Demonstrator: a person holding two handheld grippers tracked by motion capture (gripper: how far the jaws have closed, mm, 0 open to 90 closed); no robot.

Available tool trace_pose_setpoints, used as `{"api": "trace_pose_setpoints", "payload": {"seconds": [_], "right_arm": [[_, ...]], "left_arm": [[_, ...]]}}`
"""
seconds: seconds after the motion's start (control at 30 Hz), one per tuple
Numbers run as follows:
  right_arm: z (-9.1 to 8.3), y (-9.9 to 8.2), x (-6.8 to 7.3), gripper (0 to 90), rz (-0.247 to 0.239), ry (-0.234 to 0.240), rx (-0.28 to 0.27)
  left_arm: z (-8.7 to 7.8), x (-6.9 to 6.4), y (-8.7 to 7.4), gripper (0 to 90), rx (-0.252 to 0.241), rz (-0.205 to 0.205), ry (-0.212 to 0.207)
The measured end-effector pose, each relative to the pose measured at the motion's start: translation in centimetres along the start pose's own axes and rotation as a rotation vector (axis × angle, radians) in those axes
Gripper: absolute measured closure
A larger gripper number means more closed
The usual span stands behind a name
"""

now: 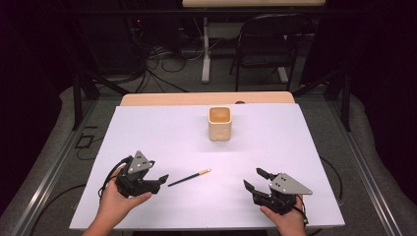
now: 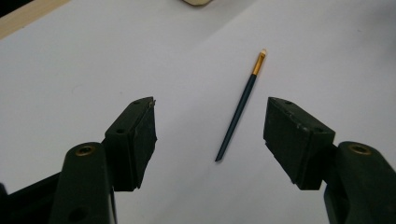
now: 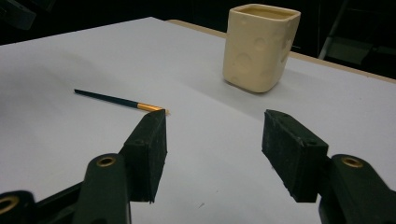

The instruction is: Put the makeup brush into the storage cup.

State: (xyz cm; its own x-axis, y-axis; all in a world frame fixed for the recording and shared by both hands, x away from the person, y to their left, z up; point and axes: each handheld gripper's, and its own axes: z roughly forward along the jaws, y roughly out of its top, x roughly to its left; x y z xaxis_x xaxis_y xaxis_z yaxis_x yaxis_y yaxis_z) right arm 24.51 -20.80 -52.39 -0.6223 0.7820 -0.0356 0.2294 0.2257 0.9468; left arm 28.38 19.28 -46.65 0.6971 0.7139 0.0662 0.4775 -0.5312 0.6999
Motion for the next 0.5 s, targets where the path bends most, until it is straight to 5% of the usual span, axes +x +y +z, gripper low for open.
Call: {"api": "trace_pose_setpoints", "payload": {"seconds": [0.07, 0.5], "right_arm": [[0.1, 0.0, 0.0, 40.0, -0.001, 0.001, -0.004], [0.1, -0.1, -0.2, 40.0, 0.004, 0.000, 0.008]], "left_arm": [[0.3, -0.1, 0.4, 35.4, 0.053, 0.024, 0.005], [1.6, -0.4, 1.9, 40.5, 0.189, 0.097, -0.037]]}}
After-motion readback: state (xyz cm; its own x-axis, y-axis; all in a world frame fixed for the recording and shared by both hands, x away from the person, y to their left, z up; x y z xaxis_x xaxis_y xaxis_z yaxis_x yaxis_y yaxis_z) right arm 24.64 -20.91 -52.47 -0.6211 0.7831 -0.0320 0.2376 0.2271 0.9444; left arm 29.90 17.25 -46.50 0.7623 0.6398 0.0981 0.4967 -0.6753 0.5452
